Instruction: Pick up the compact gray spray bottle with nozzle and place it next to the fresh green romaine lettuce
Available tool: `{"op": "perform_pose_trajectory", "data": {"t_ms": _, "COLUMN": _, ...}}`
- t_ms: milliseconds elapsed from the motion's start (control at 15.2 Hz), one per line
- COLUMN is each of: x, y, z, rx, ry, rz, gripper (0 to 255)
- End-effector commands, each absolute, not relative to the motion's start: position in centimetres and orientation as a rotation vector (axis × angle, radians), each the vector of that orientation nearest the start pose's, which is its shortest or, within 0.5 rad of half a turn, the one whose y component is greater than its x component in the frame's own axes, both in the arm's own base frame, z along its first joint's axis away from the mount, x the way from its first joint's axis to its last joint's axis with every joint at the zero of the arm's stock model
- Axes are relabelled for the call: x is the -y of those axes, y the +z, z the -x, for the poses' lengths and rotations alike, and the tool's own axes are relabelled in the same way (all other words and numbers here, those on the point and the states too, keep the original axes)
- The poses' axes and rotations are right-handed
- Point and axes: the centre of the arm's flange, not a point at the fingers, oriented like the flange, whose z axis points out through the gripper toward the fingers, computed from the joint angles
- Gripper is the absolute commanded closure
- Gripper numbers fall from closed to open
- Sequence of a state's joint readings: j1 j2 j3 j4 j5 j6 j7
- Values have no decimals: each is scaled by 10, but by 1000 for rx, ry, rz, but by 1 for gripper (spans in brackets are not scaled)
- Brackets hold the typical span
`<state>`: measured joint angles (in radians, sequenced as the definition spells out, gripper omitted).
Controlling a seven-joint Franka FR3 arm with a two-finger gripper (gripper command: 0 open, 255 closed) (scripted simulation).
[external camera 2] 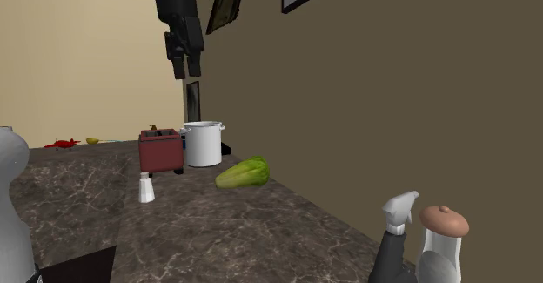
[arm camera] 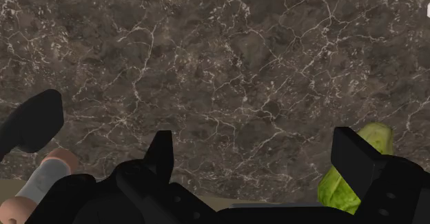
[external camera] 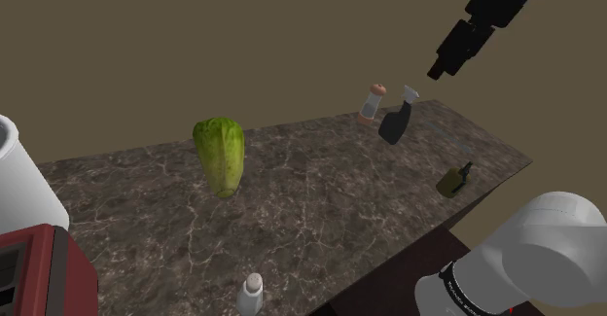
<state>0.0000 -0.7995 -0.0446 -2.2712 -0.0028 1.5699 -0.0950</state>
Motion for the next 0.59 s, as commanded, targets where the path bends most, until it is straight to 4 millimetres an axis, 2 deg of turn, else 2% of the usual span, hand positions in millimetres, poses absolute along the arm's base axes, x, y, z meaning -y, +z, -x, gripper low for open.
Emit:
{"op": "perform_pose_trajectory", "data": {"t_ms": 0, "x": 19, "y": 634, "z": -303, "rx": 97, "ry": -155, "rz": 3113, "gripper": 0}}
{"op": "perform_pose_trajectory", "data": {"t_ms": 528, "x": 104, "y": 594, "z": -351, "rx": 69, "ry": -131, "rz": 3123, "gripper": 0}}
